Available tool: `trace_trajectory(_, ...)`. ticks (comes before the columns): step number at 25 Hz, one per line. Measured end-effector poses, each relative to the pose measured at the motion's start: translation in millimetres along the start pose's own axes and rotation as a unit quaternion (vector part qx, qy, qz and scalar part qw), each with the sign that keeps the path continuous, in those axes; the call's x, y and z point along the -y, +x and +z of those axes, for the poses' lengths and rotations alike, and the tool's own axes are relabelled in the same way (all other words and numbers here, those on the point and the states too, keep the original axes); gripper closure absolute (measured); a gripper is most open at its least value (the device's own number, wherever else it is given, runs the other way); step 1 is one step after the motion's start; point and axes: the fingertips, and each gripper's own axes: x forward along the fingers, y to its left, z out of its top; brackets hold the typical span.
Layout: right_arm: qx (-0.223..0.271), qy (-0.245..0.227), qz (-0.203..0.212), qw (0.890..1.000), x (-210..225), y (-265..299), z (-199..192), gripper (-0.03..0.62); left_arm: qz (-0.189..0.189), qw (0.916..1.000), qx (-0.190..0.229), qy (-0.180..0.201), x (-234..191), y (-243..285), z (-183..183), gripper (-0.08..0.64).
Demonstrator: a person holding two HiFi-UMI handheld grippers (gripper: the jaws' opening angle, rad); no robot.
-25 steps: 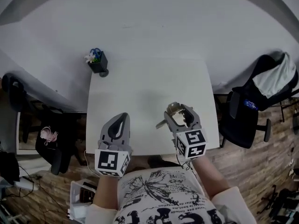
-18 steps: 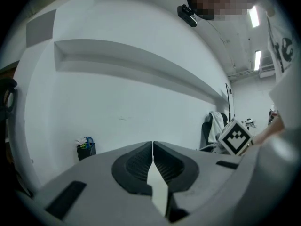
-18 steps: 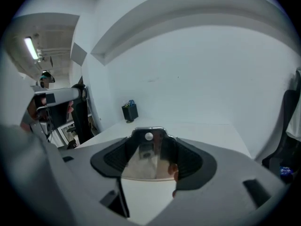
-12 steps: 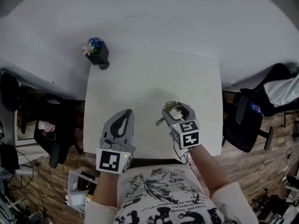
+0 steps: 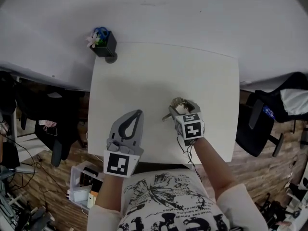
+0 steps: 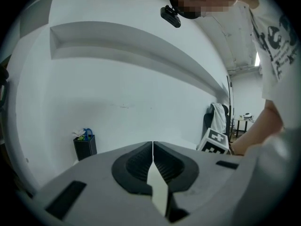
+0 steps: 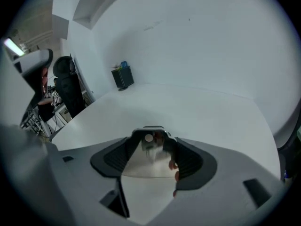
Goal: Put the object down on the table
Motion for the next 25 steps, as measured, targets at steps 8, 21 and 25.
trace_trajectory(8, -0.044, -0.018, -0.013, 0.999, -7, 29, -8, 0.308, 0.007, 0.9997, -0.013, -0.019, -17, -1, -15, 0.548)
trace_trajectory(21, -0.031, -0.011, -0.023, 0.999, -5, 31, 0, 0.241, 0.017, 0.9991, -0.033, -0.019, -24, -2, -36, 0.548)
trace_trajectory(25, 0.03, -0.007, -0.015, 0.999, -12, 3, 24, 0.25, 0.016, 0.9994, -0.022, -0.02, -21, -6, -26, 0.548)
